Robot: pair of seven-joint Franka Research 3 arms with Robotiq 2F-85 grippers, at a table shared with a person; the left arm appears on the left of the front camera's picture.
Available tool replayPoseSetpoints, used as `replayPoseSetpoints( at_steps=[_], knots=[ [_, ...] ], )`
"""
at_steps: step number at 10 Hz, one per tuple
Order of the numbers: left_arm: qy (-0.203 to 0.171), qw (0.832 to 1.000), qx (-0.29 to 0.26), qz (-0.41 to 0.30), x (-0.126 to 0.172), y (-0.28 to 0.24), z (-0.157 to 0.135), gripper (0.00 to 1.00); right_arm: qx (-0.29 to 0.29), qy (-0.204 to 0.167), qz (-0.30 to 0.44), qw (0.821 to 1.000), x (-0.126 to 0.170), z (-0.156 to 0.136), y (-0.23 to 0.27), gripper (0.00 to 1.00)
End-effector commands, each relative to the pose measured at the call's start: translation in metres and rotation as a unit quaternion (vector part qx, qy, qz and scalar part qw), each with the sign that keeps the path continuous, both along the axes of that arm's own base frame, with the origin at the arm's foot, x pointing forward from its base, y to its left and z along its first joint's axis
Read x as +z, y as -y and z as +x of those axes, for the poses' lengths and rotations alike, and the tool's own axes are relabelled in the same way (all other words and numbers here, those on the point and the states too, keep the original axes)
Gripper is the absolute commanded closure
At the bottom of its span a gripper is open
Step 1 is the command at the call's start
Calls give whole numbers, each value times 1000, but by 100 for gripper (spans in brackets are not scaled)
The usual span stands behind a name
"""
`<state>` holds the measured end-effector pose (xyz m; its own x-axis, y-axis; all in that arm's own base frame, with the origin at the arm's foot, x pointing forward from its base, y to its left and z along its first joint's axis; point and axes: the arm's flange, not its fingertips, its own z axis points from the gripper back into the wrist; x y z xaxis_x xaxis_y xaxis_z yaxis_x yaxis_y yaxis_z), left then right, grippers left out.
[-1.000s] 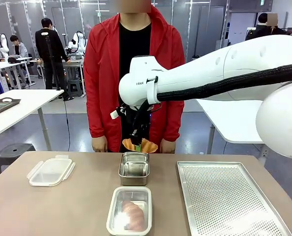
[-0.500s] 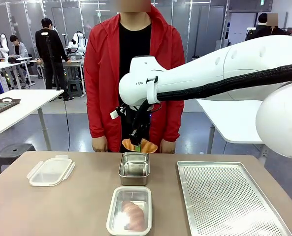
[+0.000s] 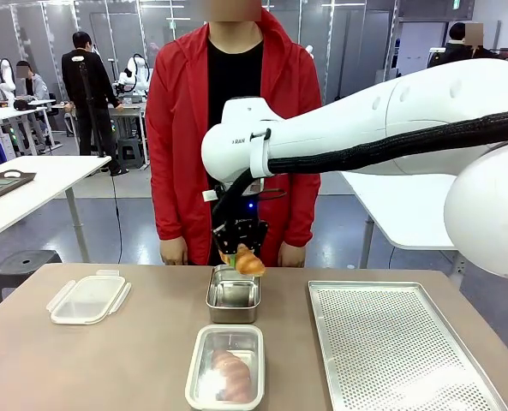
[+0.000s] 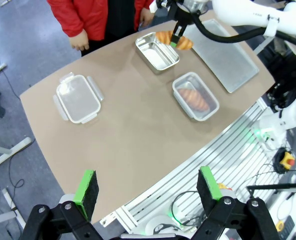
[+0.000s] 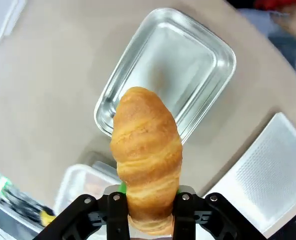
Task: Place the bread into the airtight container.
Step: Pick up a Butter Roll and place it into an empty Airtight Container.
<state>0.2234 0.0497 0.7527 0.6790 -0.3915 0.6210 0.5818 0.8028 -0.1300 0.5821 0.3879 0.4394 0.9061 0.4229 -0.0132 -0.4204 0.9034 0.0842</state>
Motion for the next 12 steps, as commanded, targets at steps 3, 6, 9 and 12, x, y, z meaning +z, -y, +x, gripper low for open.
replayPoseSetpoints(
  at_steps=[3,6,9,12],
  knots=[
    [1,1000,-7,-2,3,0,0,0,-228,13,4,974,-26,-8,-5,73],
    [1,1000,-7,-2,3,0,0,0,-247,32,8,969,-53,-4,-15,73],
    [1,1000,-7,-2,3,0,0,0,-250,49,10,967,-78,5,-18,64],
    [1,1000,-7,-2,3,0,0,0,-245,66,15,967,-84,10,-14,21]
  ],
)
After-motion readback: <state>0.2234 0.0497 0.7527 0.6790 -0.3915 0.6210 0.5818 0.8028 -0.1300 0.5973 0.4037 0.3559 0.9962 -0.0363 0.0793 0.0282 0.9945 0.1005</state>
